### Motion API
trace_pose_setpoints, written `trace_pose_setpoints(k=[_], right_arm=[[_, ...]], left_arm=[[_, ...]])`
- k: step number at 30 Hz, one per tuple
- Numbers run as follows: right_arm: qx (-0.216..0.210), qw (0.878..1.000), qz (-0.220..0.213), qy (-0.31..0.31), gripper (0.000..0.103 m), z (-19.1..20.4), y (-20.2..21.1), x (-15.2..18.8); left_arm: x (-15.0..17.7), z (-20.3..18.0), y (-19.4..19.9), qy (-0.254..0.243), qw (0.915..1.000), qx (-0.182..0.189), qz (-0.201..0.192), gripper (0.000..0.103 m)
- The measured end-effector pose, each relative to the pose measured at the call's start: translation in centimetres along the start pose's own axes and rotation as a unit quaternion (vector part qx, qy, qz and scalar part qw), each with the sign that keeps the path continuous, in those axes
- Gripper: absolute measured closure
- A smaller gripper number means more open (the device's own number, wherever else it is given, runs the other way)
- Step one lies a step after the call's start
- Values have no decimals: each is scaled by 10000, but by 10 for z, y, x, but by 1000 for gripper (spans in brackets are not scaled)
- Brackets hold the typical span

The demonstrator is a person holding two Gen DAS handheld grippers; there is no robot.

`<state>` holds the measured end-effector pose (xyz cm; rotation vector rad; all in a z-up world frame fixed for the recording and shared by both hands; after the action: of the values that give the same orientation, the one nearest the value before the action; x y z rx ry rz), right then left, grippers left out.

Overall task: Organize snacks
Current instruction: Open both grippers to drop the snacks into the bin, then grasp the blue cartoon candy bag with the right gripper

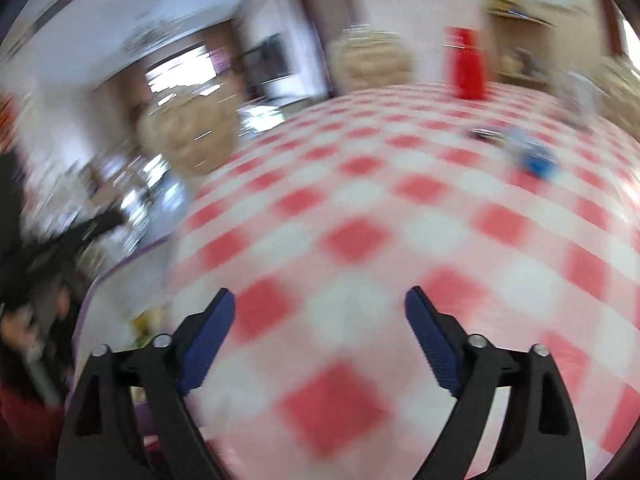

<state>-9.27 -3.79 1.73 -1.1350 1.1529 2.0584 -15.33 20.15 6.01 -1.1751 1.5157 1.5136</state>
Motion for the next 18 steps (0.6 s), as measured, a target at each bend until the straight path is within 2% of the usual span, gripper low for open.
trace_pose_setpoints(k=[3,5,7,9,12,16,18], right_arm=[[454,9985,34,-294,16,-59,-3,-9],[785,9959,84,-440,16,-100,-8,-13],[949,9932,111,-662,16,-135,-12,-18],[1143,9891,103,-924,16,-167,-19,-25],[1312,9827,-94,-1308,16,-210,-24,-43],[1539,9745,-327,-1600,16,-254,-35,-63],[1618,9735,-373,-1570,16,-268,-45,-73]], left_arm=[[-6,-78,-42,-262,9967,730,239,2],[-7,-118,-73,-394,9943,923,370,2],[-7,-156,-112,-326,9924,1046,560,2],[-12,-185,-154,15,9942,944,507,2],[-14,-201,-208,709,9944,575,528,2],[-14,-205,-257,1617,9852,45,565,2],[-19,-204,-270,1913,9802,-55,505,2]])
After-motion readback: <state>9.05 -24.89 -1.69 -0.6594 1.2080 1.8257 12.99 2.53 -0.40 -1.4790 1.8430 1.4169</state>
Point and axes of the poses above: each gripper's, at about its wrist camera, not at the fingertips, and y roughly against the way its jaws point, z to its left, x to its underside, the point moved 7 cm from there along -y, roughly the way its jaws point, and after that the axes turned 14 degrees about -z, right-handed, at the moved point
